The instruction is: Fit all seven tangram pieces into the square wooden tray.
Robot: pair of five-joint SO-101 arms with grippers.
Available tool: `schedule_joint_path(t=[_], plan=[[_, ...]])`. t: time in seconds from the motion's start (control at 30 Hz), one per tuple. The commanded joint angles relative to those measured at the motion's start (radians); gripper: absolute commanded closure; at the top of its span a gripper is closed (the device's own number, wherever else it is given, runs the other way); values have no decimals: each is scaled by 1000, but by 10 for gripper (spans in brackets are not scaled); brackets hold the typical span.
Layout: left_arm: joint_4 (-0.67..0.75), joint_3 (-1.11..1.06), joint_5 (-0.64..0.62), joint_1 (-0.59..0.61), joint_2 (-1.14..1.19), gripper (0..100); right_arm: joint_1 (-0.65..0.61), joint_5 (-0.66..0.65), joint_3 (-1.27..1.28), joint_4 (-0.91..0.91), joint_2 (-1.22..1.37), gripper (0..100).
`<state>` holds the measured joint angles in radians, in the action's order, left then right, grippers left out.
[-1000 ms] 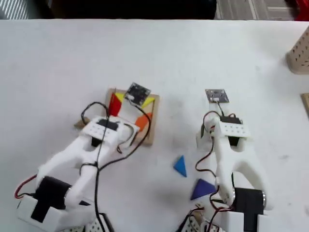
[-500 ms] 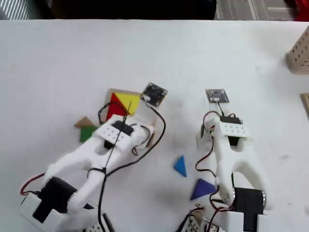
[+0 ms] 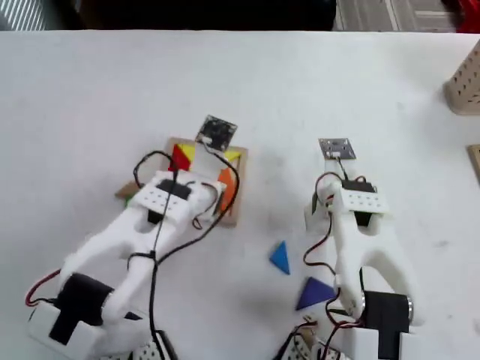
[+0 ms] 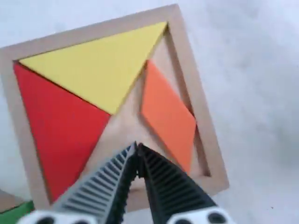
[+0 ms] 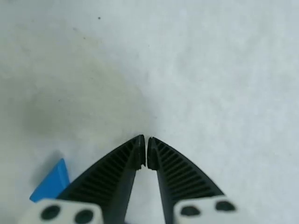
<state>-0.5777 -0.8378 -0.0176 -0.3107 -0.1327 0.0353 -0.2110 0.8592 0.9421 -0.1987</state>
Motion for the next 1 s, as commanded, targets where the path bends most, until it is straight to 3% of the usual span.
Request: schedule_joint_path(t=[0.0, 0.17, 0.4, 0.97], plan=[[23, 44, -2, 10, -15, 978, -5, -14, -5, -7, -41, 974], [91, 64, -18, -53, 81, 979, -5, -14, -5, -7, -41, 974], [11, 245, -80, -35, 254, 979, -4, -14, -5, -7, -44, 974], [48, 341, -80, -35, 275, 979, -7, -14, -5, -5, -42, 974]])
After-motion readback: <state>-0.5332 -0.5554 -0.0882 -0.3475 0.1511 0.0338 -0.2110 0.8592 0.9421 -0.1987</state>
